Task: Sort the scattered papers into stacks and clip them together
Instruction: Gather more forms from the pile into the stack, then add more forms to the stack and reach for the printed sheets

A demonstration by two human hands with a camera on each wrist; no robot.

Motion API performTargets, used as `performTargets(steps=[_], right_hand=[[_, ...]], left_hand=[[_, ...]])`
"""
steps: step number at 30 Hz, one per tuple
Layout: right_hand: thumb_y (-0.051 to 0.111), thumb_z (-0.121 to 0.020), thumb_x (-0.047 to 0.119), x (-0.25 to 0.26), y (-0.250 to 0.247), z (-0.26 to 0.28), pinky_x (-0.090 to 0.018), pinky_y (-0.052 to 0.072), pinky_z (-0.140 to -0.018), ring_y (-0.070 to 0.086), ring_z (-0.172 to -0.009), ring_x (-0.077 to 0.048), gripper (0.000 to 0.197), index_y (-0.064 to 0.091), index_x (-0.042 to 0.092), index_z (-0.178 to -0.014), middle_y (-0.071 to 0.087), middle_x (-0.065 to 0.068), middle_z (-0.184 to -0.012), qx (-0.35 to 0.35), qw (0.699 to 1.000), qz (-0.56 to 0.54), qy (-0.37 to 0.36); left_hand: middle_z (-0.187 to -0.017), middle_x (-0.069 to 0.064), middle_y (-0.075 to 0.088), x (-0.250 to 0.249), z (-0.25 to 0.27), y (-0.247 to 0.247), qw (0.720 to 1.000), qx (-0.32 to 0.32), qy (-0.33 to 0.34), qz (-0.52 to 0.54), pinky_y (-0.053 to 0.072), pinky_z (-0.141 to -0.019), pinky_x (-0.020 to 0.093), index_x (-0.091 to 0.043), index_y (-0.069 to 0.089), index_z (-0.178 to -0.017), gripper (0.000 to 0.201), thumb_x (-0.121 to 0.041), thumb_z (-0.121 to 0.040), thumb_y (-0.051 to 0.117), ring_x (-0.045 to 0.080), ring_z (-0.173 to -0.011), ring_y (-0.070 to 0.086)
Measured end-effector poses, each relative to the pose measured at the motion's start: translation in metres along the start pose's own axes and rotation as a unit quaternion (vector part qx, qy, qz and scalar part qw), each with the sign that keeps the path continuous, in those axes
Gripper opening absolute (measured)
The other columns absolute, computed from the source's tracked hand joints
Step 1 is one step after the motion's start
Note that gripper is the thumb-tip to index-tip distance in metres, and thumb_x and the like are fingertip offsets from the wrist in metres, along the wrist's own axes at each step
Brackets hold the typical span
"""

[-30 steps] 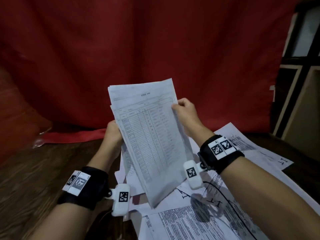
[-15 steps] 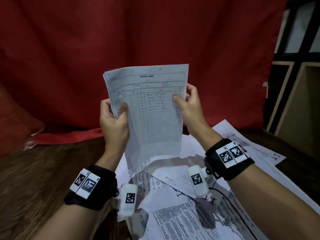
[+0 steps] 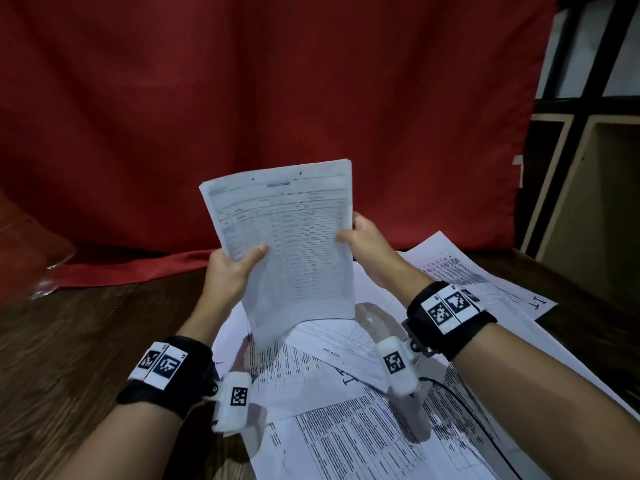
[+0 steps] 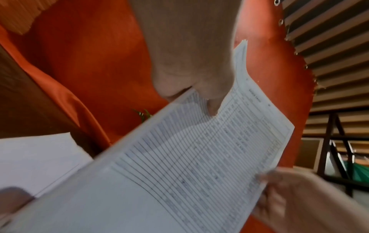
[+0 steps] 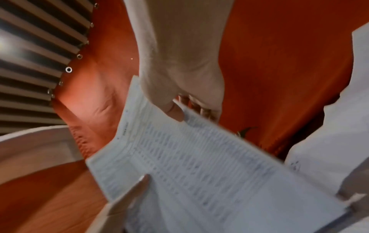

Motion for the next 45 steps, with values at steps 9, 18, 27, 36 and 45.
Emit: performTargets(steps=[9,18,27,36,45], right_hand=[[0.054,-0.092,0.03,-0.098,0.025,-0.009,-0.046,0.05,-0.097,0.057,-0.115,-0.024,0.028,0.06,0.033,-0.118,0.057,0.003,-0.13,0.278,0.738,0.613,0.044],[0.08,-0.075,0.034,-0.115,0.067,-0.034,-0.04,0.055,-0.087,0.058,-0.106,-0.019,0.082,0.037,0.041,-0.145,0.05,0.006,-0.133,0.42,0.664,0.609,0.113],[0.085,-0.076,0.035,-0.131,0.076,-0.061,-0.038,0.054,-0.083,0.057,-0.083,-0.011,0.036,0.058,0.036,-0.1,0.055,0.017,-0.087,0.405,0.657,0.63,0.089],[0.075,-0.09,0.031,-0.041,0.038,-0.07,-0.04,0.052,-0.072,0.066,-0.081,-0.016,0.015,0.07,0.018,-0.097,0.071,0.001,-0.093,0.272,0.812,0.514,-0.047],[0.071,-0.089,0.019,0.041,-0.047,-0.058,-0.032,0.06,-0.086,0.074,-0.103,-0.018,0.034,0.068,0.014,-0.123,0.075,-0.002,-0.115,0.142,0.958,0.249,-0.029]], left_hand=[[-0.078,-0.031,0.076,-0.022,-0.021,-0.069,0.991,-0.127,0.046,0.006,0.056,-0.071,0.009,-0.018,0.075,-0.101,0.011,-0.01,-0.094,0.079,-0.011,-0.078,0.073],[-0.089,-0.021,0.081,-0.004,-0.009,-0.092,0.993,-0.116,0.031,0.011,0.06,-0.076,0.017,-0.02,0.075,-0.099,0.018,-0.003,-0.094,0.077,0.001,-0.088,0.078],[-0.092,-0.017,0.081,0.01,-0.01,-0.113,0.989,-0.144,0.011,0.021,0.064,-0.081,0.023,-0.019,0.075,-0.105,0.016,-0.009,-0.093,0.08,0.005,-0.092,0.079],[-0.089,-0.032,0.076,0.005,-0.011,-0.128,0.979,-0.203,0.031,0.0,0.056,-0.078,0.009,-0.017,0.07,-0.118,0.024,-0.014,-0.096,0.079,-0.012,-0.09,0.073],[-0.092,-0.025,0.074,0.003,-0.009,-0.11,0.976,-0.218,0.025,0.005,0.054,-0.074,0.006,-0.017,0.071,-0.121,0.026,-0.018,-0.096,0.079,-0.015,-0.086,0.072]])
Point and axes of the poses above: each hand's wrist, its own z-axis away from the middle knuckle, its own y-axis out of the palm, x = y × z, the point moved 5 cm from there along -z, towards the middle knuckle
